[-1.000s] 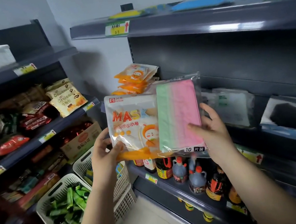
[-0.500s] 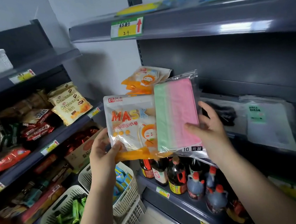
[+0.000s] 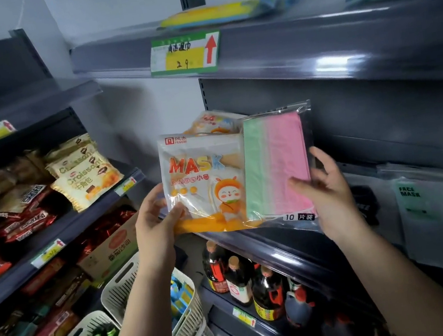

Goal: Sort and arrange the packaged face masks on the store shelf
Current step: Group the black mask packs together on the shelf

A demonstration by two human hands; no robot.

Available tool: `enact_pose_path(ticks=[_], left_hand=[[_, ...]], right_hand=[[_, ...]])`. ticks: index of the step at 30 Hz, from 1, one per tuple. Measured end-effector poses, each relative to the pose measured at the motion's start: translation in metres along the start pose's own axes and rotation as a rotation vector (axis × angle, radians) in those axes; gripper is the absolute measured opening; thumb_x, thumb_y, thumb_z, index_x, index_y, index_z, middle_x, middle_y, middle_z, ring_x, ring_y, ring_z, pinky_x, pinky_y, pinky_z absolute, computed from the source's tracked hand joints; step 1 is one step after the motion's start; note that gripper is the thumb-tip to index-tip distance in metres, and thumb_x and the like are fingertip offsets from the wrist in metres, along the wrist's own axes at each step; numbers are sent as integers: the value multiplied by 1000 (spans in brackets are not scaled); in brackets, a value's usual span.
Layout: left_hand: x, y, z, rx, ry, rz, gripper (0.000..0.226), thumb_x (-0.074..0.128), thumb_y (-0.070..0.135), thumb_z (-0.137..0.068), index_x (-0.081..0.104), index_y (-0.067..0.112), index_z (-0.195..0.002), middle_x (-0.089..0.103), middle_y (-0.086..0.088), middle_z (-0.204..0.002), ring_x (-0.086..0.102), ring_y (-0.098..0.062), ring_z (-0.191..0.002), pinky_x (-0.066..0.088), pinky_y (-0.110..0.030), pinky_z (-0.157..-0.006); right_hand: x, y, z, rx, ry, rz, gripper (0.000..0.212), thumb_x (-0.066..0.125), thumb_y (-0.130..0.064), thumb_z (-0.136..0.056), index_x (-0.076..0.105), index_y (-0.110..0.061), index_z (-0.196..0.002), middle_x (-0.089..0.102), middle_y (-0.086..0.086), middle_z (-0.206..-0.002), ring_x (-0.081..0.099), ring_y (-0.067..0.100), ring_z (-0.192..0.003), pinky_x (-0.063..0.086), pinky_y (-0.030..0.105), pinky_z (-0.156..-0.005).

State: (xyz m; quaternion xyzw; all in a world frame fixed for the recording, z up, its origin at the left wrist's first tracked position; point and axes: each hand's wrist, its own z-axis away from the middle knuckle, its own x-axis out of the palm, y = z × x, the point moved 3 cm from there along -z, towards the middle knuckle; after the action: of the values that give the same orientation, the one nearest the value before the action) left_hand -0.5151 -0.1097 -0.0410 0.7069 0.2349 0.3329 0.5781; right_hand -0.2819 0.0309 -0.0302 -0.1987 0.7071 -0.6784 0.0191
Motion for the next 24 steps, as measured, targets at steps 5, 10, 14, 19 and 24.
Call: enact_pose_path(ticks=[5,10,14,19,24], left_hand=[[-4,-4,-34,-17,-21,30,42,59,-1,-87,56,20,-123,63,-11,-109,67,-33,-95,56,-43,-79],[-5,-4,-73,-26,-78,48,42,58,-1,-88,54,13,-127,63,-11,-108,69,-26,-90,58,-26,-66],[-5,0,-115,-12,-145,29,42,59,-2,-87,54,11,-127,58,-23,-112,67,-30,-91,58,-28,-64],[0,13,-169,-39,-211,19,39,58,-4,-86,57,17,-119,60,-7,-94,64,-13,-64,47,-20,-47],[14,17,-211,-99,-294,46,38,58,-7,-84,55,20,-111,61,-5,-90,65,-17,-69,52,-24,-53]], right_hand=[[10,4,-25,-11,14,36,76,64,10,-78,35,-21,-141,65,-10,-106,63,7,-99,50,25,-81],[22,7,-40,-41,39,63,76,65,8,-78,34,-20,-141,65,-7,-108,63,9,-99,49,25,-83],[37,5,-51,-57,121,72,75,65,8,-78,34,-16,-142,69,-14,-94,65,3,-90,48,23,-82],[58,-1,-58,-77,214,85,76,67,4,-79,33,-18,-143,63,-15,-101,62,3,-96,47,21,-83],[62,3,-54,-145,334,32,81,75,-1,-69,38,-16,-139,67,-11,-104,64,6,-95,52,26,-84]])
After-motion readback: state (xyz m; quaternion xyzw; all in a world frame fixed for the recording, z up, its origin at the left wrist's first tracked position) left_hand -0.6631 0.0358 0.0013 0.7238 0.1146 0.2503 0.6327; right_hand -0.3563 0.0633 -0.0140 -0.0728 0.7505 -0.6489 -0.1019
